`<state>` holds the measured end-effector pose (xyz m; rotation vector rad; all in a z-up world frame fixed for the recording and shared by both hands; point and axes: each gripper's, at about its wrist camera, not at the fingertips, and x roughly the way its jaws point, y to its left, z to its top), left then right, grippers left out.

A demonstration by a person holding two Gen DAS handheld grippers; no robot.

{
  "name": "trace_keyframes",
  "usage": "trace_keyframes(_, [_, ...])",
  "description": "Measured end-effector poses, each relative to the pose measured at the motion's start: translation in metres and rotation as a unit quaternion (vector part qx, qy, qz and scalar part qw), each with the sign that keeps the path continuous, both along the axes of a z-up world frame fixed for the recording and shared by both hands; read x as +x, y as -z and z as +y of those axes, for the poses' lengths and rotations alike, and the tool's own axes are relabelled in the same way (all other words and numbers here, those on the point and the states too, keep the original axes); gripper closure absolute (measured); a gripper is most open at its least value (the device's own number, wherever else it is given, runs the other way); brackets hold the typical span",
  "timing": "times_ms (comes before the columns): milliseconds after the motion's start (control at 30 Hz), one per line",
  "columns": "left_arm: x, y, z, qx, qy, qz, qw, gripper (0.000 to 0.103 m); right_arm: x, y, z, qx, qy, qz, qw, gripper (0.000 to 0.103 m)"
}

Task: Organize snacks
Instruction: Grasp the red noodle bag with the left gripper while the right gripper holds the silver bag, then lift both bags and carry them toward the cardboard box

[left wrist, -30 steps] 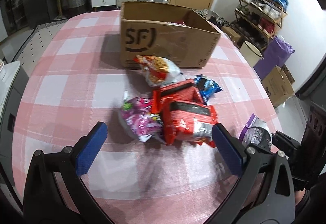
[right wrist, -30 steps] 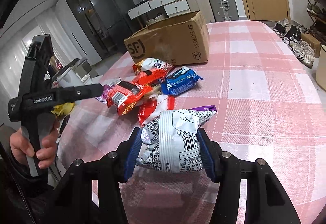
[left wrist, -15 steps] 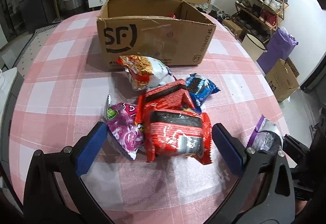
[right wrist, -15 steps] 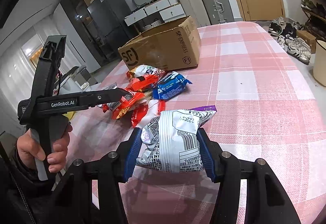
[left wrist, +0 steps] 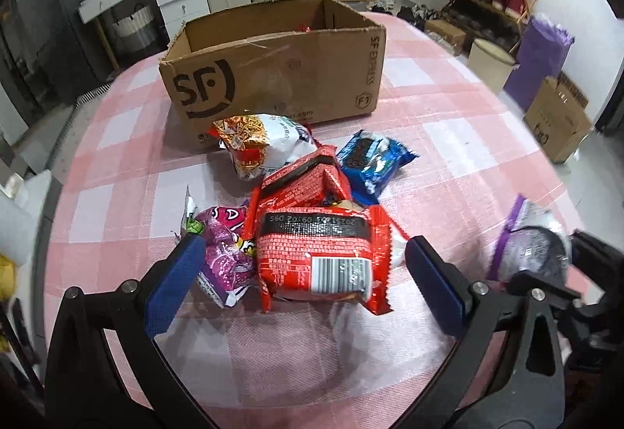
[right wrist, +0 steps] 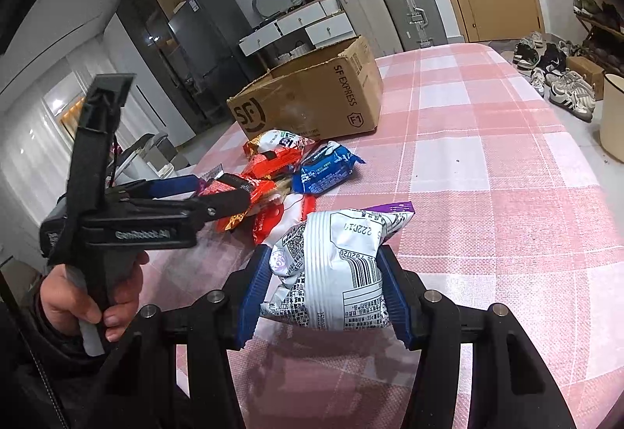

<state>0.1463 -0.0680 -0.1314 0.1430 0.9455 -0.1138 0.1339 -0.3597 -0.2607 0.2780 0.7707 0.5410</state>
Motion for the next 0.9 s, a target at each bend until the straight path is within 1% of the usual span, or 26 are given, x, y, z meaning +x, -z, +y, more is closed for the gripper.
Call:
trace_keyframes(33, [0.0, 0.001, -0.001, 0.007, -0.001, -0.001, 1.0, 0.001, 0.0, 0.0, -0.001, 0.001, 0.001, 0.0, 1.0, 0.048])
trace_keyframes(133, [0.001, 0.001, -0.002, 0.01, 0.001, -0.005, 0.9999, 0.003, -0.001, 0.0, -0.002, 0.002, 0.003, 0.001, 1.0, 0.048])
trace_keyframes(167, [0.001, 0.001, -0.003, 0.008, 0.004, -0.004, 1.0, 0.01, 0.0, 0.001, -0.002, 0.002, 0.004, 0.001, 1.0, 0.048])
trace_keyframes(200, [0.002, 0.003, -0.004, 0.007, 0.007, 0.003, 0.9999, 0.014, 0.0, 0.001, -0.002, 0.002, 0.005, 0.001, 1.0, 0.048])
trace_keyframes(267, [0.003, 0.011, -0.007, 0.017, 0.012, 0.017, 0.9997, 0.033, 0.0, 0.001, -0.002, 0.001, 0.006, 0.002, 1.0, 0.048])
trace_keyframes(300, [0.004, 0.014, -0.009, 0.026, 0.014, 0.021, 0.9993, 0.035, 0.0, 0.001, -0.002, 0.001, 0.006, 0.001, 1.0, 0.048])
trace_keyframes(333, [0.003, 0.018, -0.011, 0.032, 0.017, 0.024, 0.999, 0.04, 0.0, 0.001, -0.002, 0.002, 0.006, 0.001, 1.0, 0.048])
trace_keyframes(367, [0.003, 0.021, -0.011, 0.03, 0.021, 0.027, 0.999, 0.047, -0.001, 0.001, -0.003, 0.002, 0.007, 0.001, 1.0, 0.048])
trace_keyframes(400, [0.002, 0.023, -0.011, 0.025, 0.024, 0.03, 0.999, 0.047, -0.001, 0.001, -0.003, 0.002, 0.008, 0.001, 1.0, 0.048])
trace_keyframes(467, [0.002, 0.023, -0.009, 0.013, 0.026, 0.03, 0.9991, 0.051, -0.001, 0.001, -0.003, 0.001, 0.009, 0.002, 1.0, 0.048])
trace_keyframes(600, [0.002, 0.019, -0.002, -0.023, 0.034, 0.029, 0.9987, 0.057, -0.001, 0.0, -0.003, 0.001, 0.01, 0.002, 1.0, 0.048])
trace_keyframes(733, [0.002, 0.017, 0.007, -0.05, 0.036, 0.034, 0.9975, 0.059, -0.001, 0.0, -0.002, 0.0, 0.011, 0.002, 1.0, 0.048])
trace_keyframes(900, [-0.002, 0.014, 0.016, -0.067, 0.034, 0.037, 0.9965, 0.059, -0.002, -0.002, -0.002, -0.002, 0.012, 0.001, 1.0, 0.047])
